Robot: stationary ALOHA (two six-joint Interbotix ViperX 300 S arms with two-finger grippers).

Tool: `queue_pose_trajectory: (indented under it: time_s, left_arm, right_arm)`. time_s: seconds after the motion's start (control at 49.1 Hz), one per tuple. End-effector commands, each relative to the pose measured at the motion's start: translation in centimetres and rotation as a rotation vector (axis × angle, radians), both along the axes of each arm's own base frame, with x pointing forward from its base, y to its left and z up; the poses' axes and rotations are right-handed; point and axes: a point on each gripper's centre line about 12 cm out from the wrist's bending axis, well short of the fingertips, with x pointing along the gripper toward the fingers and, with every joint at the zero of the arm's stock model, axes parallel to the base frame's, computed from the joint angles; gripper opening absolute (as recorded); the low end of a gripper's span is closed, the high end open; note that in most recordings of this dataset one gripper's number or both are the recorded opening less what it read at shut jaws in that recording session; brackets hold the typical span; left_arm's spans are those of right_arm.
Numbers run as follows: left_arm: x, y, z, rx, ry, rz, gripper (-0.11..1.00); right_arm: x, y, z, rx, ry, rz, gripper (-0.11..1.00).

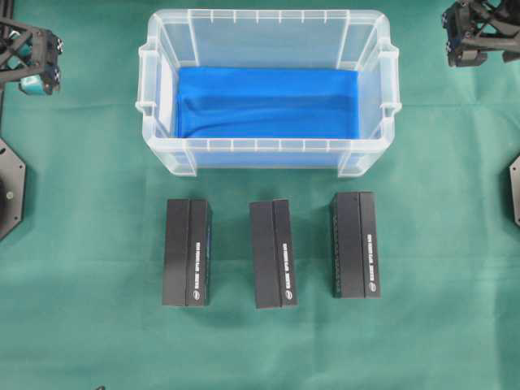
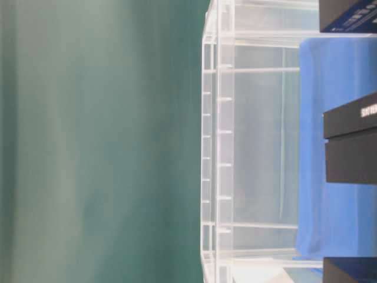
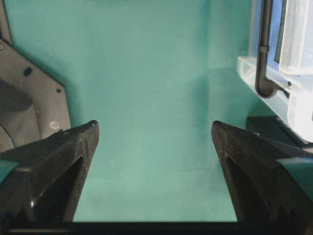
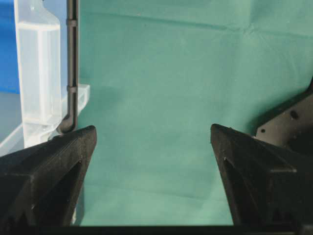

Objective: Take out the box from the case.

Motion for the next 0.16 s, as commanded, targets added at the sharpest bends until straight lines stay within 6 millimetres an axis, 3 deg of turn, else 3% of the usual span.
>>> queue_pose_trajectory:
  time_s: [0.0,0.142]
  left_arm:
    - [0.00,0.10,0.42,0.008,-0.013,0.002,0.98]
    - [0.01,0.07,0.42,0.007,-0.014,0.002,0.98]
  right_arm:
    - [0.11,0.14,0.42,-0.006,-0.016,0.005,0.92]
    - [0.09,0.19,0.41,-0.004,-0.014,0.005,0.92]
